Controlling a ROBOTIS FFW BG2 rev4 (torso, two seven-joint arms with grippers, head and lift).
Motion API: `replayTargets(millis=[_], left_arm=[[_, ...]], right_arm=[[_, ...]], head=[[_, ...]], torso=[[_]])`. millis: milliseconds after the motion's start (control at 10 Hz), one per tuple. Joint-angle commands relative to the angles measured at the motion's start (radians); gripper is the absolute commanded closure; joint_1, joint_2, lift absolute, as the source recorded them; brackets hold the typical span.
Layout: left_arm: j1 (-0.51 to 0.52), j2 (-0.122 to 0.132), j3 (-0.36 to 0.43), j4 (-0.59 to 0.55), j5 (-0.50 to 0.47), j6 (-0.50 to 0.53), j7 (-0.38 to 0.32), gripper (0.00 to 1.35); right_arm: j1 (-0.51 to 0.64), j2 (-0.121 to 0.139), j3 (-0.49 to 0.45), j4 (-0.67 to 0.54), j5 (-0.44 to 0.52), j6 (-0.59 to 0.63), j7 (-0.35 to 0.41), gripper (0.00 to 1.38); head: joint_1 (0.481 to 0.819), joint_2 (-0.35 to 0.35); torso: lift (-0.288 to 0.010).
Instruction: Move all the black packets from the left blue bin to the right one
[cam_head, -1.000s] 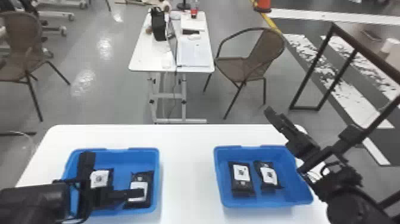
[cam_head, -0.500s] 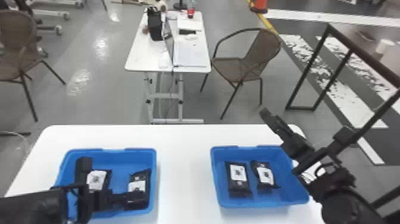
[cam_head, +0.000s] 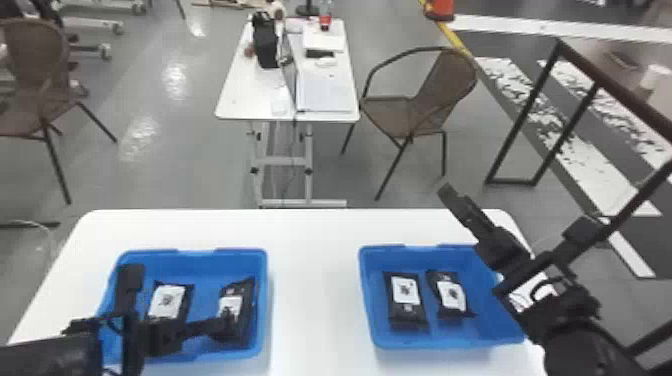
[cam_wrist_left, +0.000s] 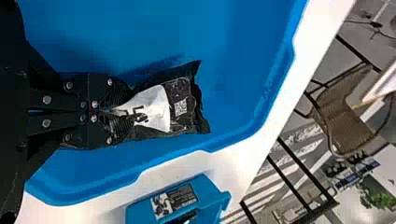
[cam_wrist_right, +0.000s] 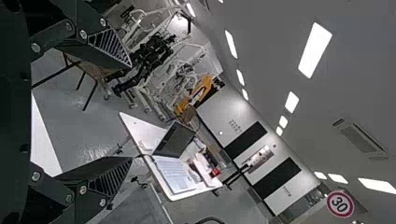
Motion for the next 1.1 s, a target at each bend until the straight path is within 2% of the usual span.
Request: replayTargets(millis=[0,200,300,400,500,600,700,800,1000], left_arm=[[0.096,0.010,0.019,-0.220,-0.003,0.046,-0.019,1.21],[0.184,0.007,0.054,-0.441,-0.012,0.097,-0.068,1.21],[0.188,0.007,0.049,-0.504,-0.058,0.066,-0.126,1.21],[0.149,0.004,0.026,-0.522,-0.173,0.003,-0.217,1.21],[0.100,-0.010,0.000,-0.522,-0.302,-0.109,-0.284,1.21],[0.060,-0.033,-0.004,-0.510,-0.388,-0.203,-0.329,1.21],[0.025,-0.054,-0.014,-0.466,-0.411,-0.284,-0.333,1.21],[-0.016,-0.071,-0.027,-0.389,-0.368,-0.394,-0.327,1.21],[-0.087,-0.103,-0.072,-0.257,-0.325,-0.546,-0.238,1.21]], right_arm=[[0.006,0.000,0.004,-0.002,-0.008,0.000,0.000,0.35],[0.014,0.000,0.005,-0.005,-0.026,0.002,0.000,0.35],[0.012,0.000,0.016,-0.005,-0.029,0.000,0.000,0.35],[0.007,-0.002,0.028,-0.005,-0.034,0.002,0.002,0.35],[-0.002,-0.008,0.051,-0.003,-0.039,0.002,0.002,0.35],[-0.022,-0.020,0.087,0.008,-0.046,0.002,0.002,0.35],[-0.032,-0.037,0.120,0.014,-0.060,0.000,0.002,0.35],[-0.040,-0.048,0.143,0.018,-0.069,0.002,0.002,0.36],[-0.055,-0.051,0.165,0.040,-0.077,0.000,0.002,0.36]], head=[[0.695,-0.105],[0.695,-0.083],[0.695,-0.078],[0.695,-0.077],[0.695,-0.077],[0.695,-0.077],[0.695,-0.072],[0.695,-0.069],[0.695,-0.085]], torso=[[0.000],[0.000],[0.000],[0.000],[0.000],[0.000],[0.000],[0.000],[0.000]])
